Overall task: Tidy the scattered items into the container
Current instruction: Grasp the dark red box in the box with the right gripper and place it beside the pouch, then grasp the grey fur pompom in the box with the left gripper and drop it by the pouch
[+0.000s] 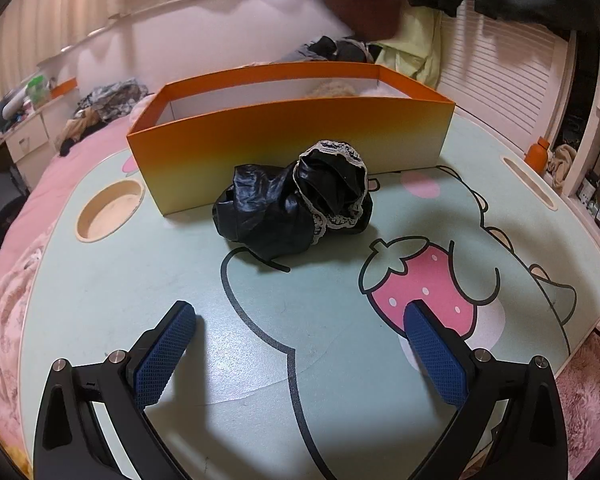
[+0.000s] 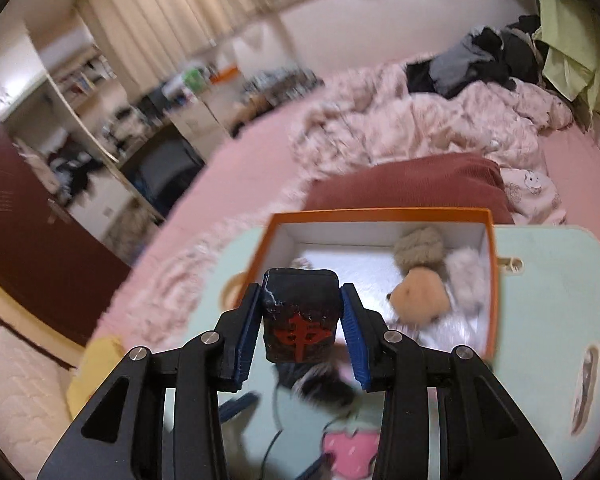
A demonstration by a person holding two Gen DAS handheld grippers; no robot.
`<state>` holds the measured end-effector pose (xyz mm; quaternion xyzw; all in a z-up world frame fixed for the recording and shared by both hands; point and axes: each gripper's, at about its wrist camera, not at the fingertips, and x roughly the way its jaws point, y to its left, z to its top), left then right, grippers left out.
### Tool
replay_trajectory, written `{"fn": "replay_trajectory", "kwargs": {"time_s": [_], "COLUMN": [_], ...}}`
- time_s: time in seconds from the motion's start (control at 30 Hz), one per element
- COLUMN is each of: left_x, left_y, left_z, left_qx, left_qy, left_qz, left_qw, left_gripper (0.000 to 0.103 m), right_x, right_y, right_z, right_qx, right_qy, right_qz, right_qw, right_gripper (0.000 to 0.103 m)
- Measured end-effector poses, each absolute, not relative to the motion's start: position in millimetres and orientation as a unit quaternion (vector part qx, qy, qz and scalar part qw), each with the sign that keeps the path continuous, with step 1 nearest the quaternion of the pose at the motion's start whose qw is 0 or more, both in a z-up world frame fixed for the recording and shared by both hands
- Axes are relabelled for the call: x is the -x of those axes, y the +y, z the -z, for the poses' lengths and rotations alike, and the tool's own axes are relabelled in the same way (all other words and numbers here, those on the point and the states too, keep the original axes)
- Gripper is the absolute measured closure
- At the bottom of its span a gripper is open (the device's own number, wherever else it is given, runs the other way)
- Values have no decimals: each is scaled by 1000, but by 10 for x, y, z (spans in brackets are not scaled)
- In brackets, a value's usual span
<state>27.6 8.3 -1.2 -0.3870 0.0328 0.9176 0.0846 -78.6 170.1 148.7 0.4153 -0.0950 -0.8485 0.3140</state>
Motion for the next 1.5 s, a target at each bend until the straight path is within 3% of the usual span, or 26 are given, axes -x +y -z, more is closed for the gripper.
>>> {"fn": "replay_trajectory", "kwargs": {"time_s": [0.2,0.53,0.8,0.9,1.13,1.23,1.33,1.4,1.47,1.5], "left_x": [-271,-279,-283,-285,-291,-294,-293,-295,-295,-296], "left_y": [72,74,84,81,70,66,65,65,67,65], "left_z": [0,-3,-3,-2,-1,-1,-3,-4,-5,-7], "left_qx": [387,387,387,387,387,387,386,386,386,386], "left_qy": [33,34,34,34,34,34,34,34,35,34], "left_qz": [-918,-918,-918,-918,-918,-918,-918,-918,-918,-918], "left_qw": [84,84,84,84,85,85,85,85,85,85], "left_gripper": [0,0,0,0,0,0,0,0,0,0], "right_x": [528,793,557,389,-22,-100,-84,-69,-47,-52], "right_y": [1902,2017,2086,2141,2135,2070,2022,2050,2049,2048], "right_z": [-1106,-307,-425,-455,-252,-183,-114,-89,-64,-64], "right_qx": [-461,-517,-433,-413,-411,-409,-404,-401,-405,-402], "right_qy": [-79,-96,-109,-87,16,64,88,88,91,92], "right_qz": [833,813,860,879,893,895,896,898,895,896], "right_qw": [297,251,247,220,184,166,160,157,163,165], "right_gripper": [62,62,62,52,50,39,16,12,0,0]}}
